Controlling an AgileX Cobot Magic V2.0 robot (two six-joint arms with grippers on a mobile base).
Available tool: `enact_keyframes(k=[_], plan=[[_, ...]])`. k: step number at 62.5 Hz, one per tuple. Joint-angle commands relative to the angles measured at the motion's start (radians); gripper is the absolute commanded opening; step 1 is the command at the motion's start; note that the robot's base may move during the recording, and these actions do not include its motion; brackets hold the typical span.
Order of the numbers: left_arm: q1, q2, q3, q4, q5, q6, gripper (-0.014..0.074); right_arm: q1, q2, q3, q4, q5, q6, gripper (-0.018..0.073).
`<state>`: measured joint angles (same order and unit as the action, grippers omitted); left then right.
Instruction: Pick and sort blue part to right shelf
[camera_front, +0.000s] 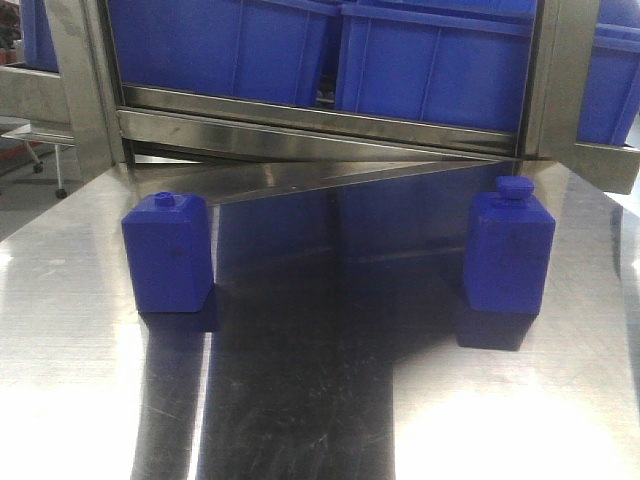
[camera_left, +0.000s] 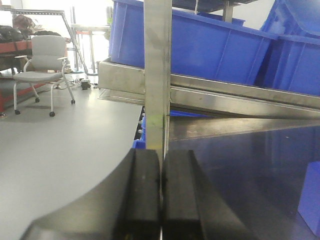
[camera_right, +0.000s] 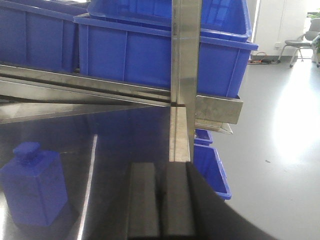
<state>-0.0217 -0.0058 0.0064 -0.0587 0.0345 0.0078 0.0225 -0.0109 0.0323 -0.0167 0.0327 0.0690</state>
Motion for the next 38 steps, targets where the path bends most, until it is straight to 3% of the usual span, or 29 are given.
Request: enact_keyframes(k=[1,38], plan=[[-0.005,-0.021,0.024,-0.008,-0.093,-0.008,0.0123,-0.004,-0.020,-0.024,0.000,-0.083,-0.003,0.0039],[-0.005,-0.021,0.024,-0.008,-0.093,-0.008,0.0123,-0.004,-0.020,-0.024,0.000,-0.083,-0.003,0.0039]])
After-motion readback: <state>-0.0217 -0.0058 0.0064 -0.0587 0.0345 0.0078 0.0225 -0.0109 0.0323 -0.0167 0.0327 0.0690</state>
